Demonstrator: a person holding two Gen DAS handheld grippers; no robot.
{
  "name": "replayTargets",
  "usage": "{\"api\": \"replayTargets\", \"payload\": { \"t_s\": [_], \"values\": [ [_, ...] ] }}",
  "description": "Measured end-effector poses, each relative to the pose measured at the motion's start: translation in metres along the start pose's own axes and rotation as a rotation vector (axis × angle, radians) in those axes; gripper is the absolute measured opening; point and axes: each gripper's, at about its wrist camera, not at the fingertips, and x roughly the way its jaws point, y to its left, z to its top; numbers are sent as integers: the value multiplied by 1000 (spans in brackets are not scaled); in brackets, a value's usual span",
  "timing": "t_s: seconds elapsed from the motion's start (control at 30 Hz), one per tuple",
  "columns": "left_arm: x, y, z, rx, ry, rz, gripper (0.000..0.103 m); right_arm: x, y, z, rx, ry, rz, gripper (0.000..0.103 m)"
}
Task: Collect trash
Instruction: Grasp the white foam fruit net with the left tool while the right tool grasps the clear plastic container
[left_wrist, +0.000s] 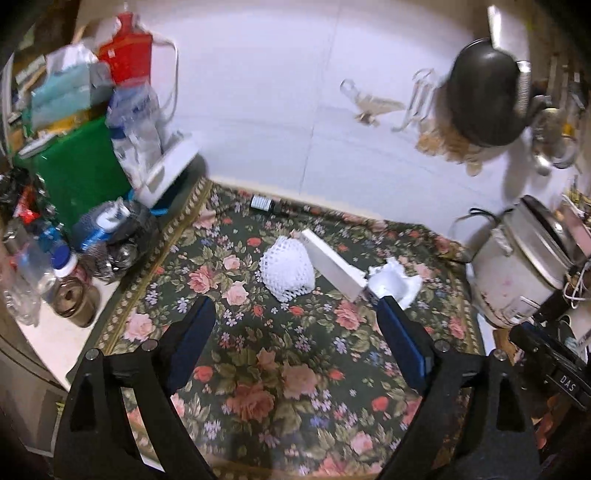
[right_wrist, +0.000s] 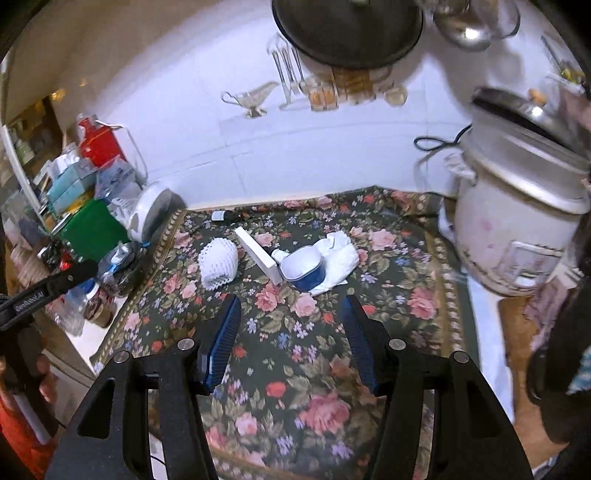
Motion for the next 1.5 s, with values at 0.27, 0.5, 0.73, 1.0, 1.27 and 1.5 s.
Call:
{"api": "replayTargets", "payload": {
  "t_s": [0.27, 0.5, 0.73, 1.0, 1.27, 1.5],
  "values": [
    [106, 30, 33, -17, 160, -81, 89, 78, -7, 18, 172, 73, -78, 53],
    [203, 33, 35, -9, 290, -100, 89, 158, -18, 27, 255, 134, -143, 53],
    [259, 30, 23, -4, 369, -128, 89, 210, -29, 15, 326, 215, -139, 43],
    [269, 26, 20, 5, 331, -146, 68, 224, -29, 5, 309, 249, -153, 9],
    [246, 26, 25, 8, 271, -136, 41, 201, -31, 4, 302, 219, -148, 5],
    [190, 15, 25, 39, 180, -97, 36, 147, -30, 10, 263, 147, -117, 5]
  ]
}}
